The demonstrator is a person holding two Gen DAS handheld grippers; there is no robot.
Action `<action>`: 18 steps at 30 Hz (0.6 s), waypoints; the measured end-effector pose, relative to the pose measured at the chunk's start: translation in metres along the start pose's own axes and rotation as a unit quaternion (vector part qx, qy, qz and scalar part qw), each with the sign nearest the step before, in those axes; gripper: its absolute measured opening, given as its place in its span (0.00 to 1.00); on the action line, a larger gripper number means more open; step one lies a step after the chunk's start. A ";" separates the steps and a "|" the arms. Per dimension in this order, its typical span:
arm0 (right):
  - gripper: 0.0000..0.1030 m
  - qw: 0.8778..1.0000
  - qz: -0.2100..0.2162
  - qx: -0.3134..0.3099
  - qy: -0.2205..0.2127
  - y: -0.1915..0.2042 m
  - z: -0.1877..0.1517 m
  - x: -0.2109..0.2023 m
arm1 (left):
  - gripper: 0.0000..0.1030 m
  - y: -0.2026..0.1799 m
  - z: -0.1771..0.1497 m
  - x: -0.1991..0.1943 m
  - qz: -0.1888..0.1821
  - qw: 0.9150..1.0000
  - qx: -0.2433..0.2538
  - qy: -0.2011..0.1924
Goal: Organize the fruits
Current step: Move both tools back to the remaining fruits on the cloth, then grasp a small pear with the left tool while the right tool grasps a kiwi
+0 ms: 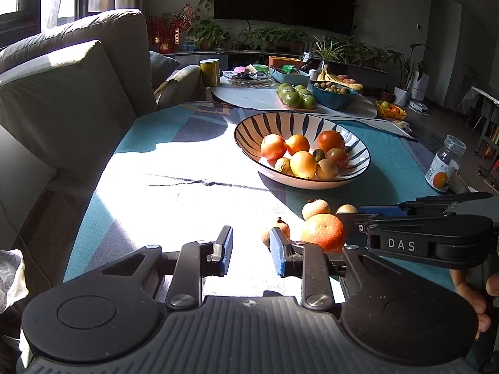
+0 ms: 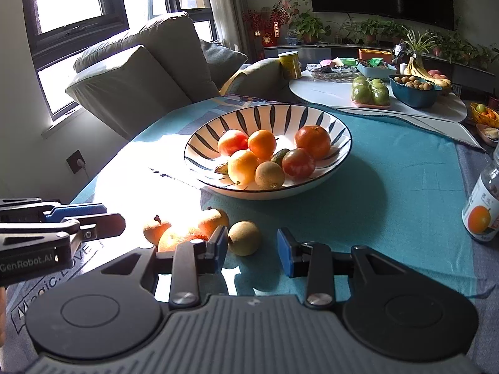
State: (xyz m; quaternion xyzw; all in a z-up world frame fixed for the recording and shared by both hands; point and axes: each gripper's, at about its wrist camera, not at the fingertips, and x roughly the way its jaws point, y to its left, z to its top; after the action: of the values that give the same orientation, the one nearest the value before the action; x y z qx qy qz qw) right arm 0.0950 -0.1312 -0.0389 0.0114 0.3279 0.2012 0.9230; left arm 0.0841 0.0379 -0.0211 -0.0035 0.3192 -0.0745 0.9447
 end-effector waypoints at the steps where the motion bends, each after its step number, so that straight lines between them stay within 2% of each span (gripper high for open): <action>1: 0.81 1.000 0.004 -0.001 0.005 0.001 0.000 0.001 | 0.24 -0.001 -0.001 0.001 -0.003 1.000 0.003 0.002; 3: 0.80 1.000 0.011 -0.003 0.010 0.001 -0.002 0.000 | 0.24 -0.004 -0.001 0.004 -0.006 1.000 0.008 0.004; 18: 0.80 1.000 -0.007 0.023 -0.014 -0.012 0.004 -0.016 | 0.24 -0.018 0.005 0.030 -0.013 0.999 0.025 0.016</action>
State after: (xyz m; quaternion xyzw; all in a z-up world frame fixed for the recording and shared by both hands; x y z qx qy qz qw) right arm 0.0902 -0.1480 -0.0280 0.0326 0.3196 0.1867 0.9284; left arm 0.1087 0.0159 -0.0343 0.0172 0.3322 -0.0946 0.9383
